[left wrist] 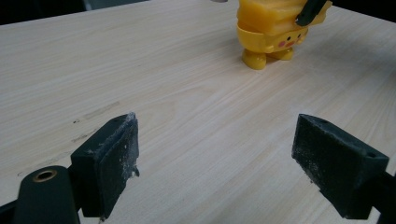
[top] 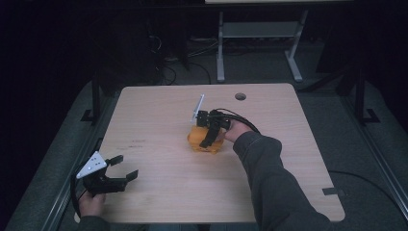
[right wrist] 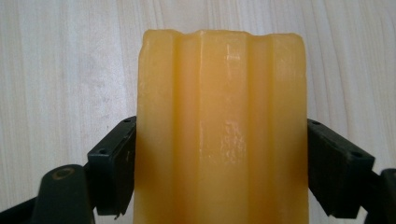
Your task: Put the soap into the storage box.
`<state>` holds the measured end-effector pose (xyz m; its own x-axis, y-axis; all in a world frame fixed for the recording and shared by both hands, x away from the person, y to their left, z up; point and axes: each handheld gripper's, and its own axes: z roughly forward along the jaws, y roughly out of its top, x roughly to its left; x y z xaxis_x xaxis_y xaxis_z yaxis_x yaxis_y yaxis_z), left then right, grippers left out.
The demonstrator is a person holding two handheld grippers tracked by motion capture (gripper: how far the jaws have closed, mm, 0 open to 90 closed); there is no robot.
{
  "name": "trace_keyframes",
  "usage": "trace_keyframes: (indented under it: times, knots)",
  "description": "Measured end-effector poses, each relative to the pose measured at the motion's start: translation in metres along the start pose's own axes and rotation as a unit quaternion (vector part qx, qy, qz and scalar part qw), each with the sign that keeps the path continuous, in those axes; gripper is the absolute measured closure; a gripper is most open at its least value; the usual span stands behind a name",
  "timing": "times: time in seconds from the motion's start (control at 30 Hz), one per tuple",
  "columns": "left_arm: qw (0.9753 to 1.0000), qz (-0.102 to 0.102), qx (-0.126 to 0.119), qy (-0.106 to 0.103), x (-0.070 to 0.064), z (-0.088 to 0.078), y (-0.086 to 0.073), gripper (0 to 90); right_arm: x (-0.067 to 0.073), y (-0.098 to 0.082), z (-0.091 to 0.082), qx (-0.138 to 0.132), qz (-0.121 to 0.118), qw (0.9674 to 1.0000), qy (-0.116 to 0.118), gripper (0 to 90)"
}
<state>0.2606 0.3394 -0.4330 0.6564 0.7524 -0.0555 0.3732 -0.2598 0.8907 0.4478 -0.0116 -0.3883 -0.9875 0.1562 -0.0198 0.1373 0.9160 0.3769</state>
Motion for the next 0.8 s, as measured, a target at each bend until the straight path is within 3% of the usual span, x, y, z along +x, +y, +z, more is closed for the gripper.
trace_keyframes:
  times: [0.53,0.8]
  knots:
    - [1.0,0.003,0.005,-0.001,0.0,0.0,0.0,14.3,0.002,-0.004,-0.007,-0.015,0.016,0.9998,-0.004,18.5]
    - [1.0,-0.002,0.001,0.0,-0.001,0.001,0.0,14.3,0.002,-0.012,-0.021,-0.039,0.023,0.9989,-0.011,18.3]
